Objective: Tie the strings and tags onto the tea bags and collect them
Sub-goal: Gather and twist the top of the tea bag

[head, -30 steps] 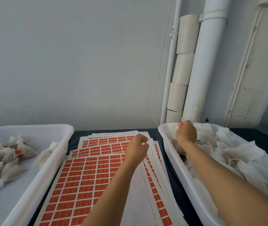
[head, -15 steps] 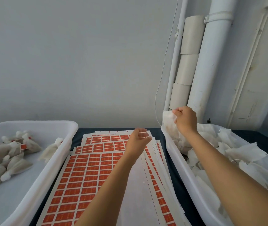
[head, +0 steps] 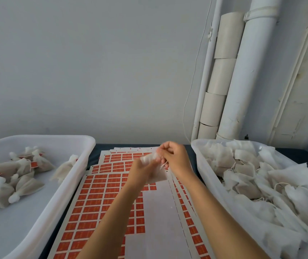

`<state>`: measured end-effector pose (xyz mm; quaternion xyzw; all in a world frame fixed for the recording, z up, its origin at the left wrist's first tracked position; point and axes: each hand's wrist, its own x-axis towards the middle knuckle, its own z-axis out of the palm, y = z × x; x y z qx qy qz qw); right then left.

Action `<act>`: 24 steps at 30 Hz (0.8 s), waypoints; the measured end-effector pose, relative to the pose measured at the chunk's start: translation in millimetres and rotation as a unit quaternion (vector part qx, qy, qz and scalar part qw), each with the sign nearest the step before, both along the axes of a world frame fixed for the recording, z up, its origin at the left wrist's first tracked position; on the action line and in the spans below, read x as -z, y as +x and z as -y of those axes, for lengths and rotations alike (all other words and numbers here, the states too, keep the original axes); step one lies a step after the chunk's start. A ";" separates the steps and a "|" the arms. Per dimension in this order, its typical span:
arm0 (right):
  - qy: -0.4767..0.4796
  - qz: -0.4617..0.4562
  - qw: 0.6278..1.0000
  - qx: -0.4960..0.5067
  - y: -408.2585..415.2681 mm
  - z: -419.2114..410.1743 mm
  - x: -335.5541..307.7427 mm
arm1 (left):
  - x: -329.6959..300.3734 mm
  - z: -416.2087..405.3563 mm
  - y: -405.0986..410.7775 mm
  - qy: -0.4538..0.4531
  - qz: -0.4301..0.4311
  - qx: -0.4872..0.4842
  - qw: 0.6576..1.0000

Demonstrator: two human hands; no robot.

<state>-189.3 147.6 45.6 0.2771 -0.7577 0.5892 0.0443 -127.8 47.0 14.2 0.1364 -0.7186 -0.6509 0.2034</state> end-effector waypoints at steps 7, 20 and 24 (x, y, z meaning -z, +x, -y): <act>0.043 0.060 0.997 -0.039 10.2 9.2 51.1 | 39.5 17.5 11.0 -0.063 0.038 -0.021 0.997; 0.083 -0.025 0.996 -0.031 16.2 2.6 81.8 | 51.4 24.0 11.5 -0.138 -0.008 0.008 0.990; 0.108 -0.085 0.990 -0.013 16.2 0.2 84.0 | 51.3 23.8 11.7 -0.198 0.020 0.016 0.980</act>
